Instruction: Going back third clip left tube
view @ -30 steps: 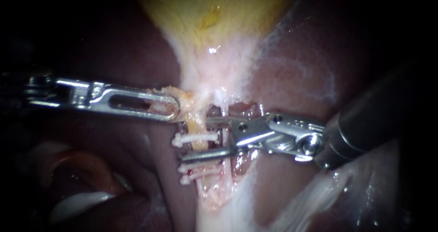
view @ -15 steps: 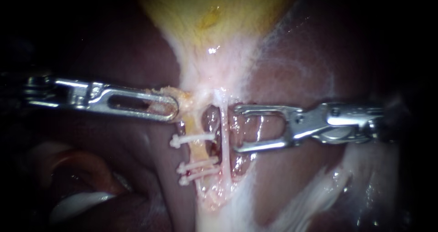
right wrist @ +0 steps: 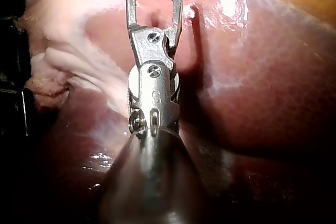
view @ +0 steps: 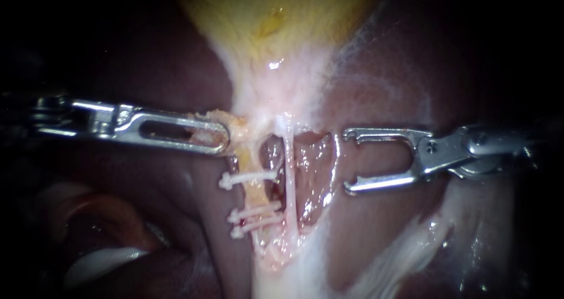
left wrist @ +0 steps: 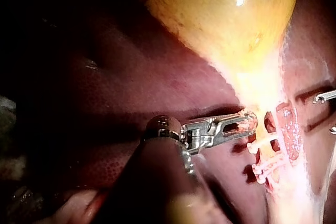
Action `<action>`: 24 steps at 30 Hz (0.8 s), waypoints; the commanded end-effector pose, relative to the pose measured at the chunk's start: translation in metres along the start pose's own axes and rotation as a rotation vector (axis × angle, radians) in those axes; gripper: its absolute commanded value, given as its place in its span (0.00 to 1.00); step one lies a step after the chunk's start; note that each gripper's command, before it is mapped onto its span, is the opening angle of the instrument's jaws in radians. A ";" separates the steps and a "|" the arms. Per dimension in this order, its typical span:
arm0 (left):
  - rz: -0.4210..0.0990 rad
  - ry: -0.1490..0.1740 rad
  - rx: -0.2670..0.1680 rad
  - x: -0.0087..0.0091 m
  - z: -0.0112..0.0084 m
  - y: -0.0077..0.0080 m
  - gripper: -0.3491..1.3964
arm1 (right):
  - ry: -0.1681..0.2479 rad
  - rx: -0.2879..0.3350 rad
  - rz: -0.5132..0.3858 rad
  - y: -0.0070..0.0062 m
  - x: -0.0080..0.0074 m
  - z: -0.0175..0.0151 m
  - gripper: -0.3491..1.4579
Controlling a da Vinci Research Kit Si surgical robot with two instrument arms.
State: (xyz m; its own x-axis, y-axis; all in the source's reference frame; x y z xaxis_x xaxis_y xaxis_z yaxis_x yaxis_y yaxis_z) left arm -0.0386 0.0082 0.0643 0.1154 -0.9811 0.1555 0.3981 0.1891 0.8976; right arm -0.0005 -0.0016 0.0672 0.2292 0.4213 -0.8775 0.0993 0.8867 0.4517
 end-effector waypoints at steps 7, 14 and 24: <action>0.006 -0.003 -0.012 -0.0004 0.0027 0.0022 0.00 | 0.000 0.004 0.000 -0.0003 0.0001 0.0001 0.47; 0.008 -0.001 -0.018 -0.0006 0.0038 0.0029 0.00 | 0.002 0.007 0.002 -0.0003 0.0005 0.0001 0.47; 0.009 -0.001 -0.018 -0.0006 0.0037 0.0031 0.00 | 0.002 0.007 0.004 -0.0004 0.0008 0.0000 0.47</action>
State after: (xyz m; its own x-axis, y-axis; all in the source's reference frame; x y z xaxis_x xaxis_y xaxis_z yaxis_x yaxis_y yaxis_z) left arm -0.0408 0.0093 0.0685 0.1183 -0.9794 0.1634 0.4137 0.1982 0.8886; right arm -0.0004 -0.0015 0.0662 0.2278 0.4254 -0.8759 0.1059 0.8834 0.4565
